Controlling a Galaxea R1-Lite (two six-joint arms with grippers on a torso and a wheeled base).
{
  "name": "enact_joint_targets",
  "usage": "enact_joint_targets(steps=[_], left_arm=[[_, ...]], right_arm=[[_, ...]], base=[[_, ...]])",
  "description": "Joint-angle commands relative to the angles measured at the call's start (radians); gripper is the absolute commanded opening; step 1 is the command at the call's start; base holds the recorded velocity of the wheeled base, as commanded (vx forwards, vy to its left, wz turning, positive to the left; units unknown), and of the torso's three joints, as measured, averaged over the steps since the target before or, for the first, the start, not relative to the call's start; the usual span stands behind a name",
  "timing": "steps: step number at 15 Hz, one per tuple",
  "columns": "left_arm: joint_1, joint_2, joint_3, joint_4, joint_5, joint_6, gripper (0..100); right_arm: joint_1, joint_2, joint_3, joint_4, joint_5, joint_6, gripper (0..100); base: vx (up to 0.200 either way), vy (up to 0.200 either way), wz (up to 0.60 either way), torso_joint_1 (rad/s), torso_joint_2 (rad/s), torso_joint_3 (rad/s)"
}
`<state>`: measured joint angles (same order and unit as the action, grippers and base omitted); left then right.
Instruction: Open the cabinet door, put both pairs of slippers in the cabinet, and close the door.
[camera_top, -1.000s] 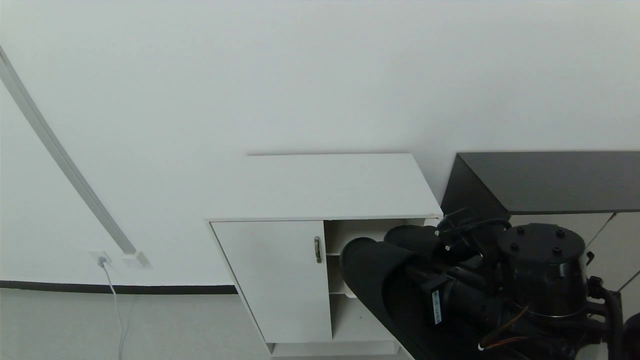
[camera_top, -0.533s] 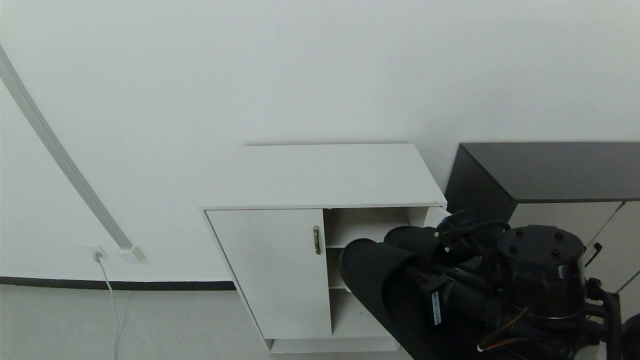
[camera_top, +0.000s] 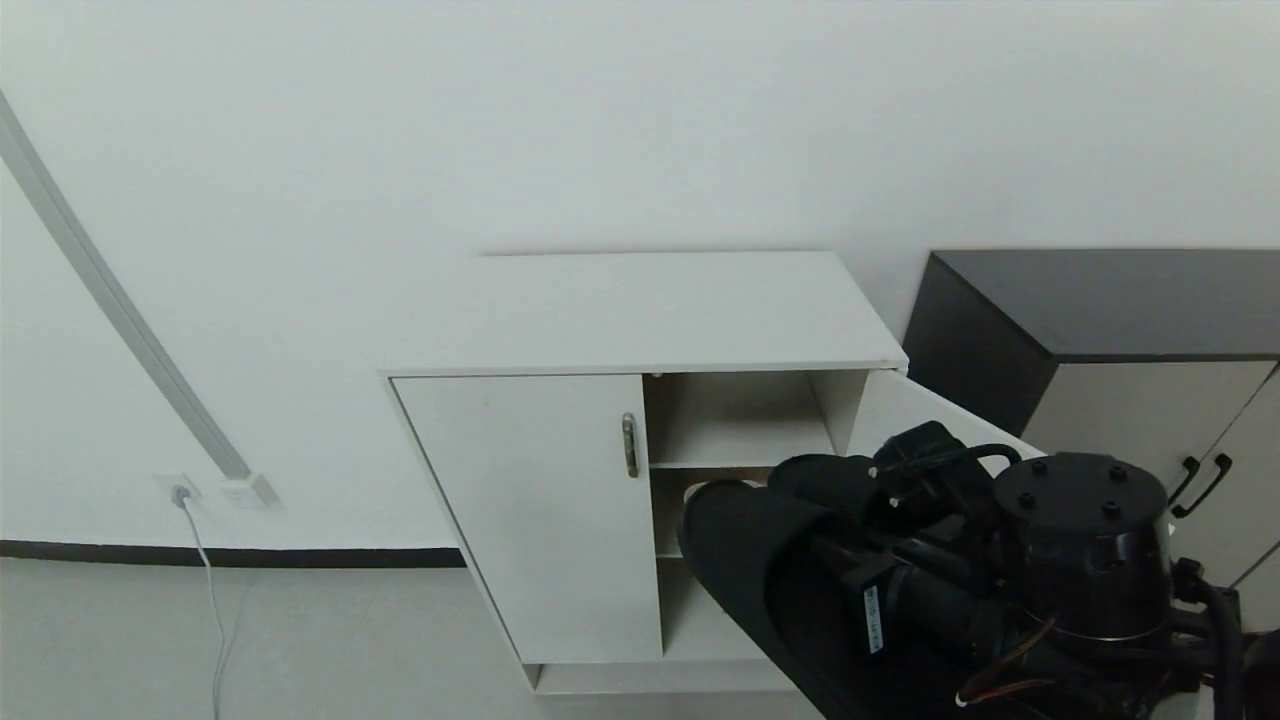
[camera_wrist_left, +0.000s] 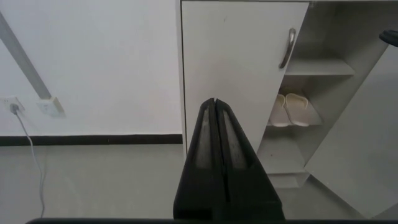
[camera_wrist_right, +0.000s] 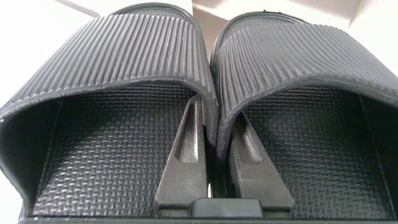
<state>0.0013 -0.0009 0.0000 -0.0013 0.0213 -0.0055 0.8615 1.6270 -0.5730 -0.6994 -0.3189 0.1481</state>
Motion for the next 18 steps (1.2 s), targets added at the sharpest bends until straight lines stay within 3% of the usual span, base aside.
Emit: enact_joint_targets(steps=[1, 18], left_arm=[[0.0, 0.001, 0.0, 0.0, 0.0, -0.001, 0], [0.0, 0.001, 0.0, 0.0, 0.0, -0.001, 0]], right_arm=[[0.001, 0.002, 0.001, 0.0, 0.0, 0.001, 0], [0.005, 0.01, 0.002, -0.002, 0.0, -0.001, 0]], base=[[0.0, 0.0, 0.0, -0.222, 0.55, 0.32], [0.0, 0.0, 0.0, -0.166, 0.5, 0.329]])
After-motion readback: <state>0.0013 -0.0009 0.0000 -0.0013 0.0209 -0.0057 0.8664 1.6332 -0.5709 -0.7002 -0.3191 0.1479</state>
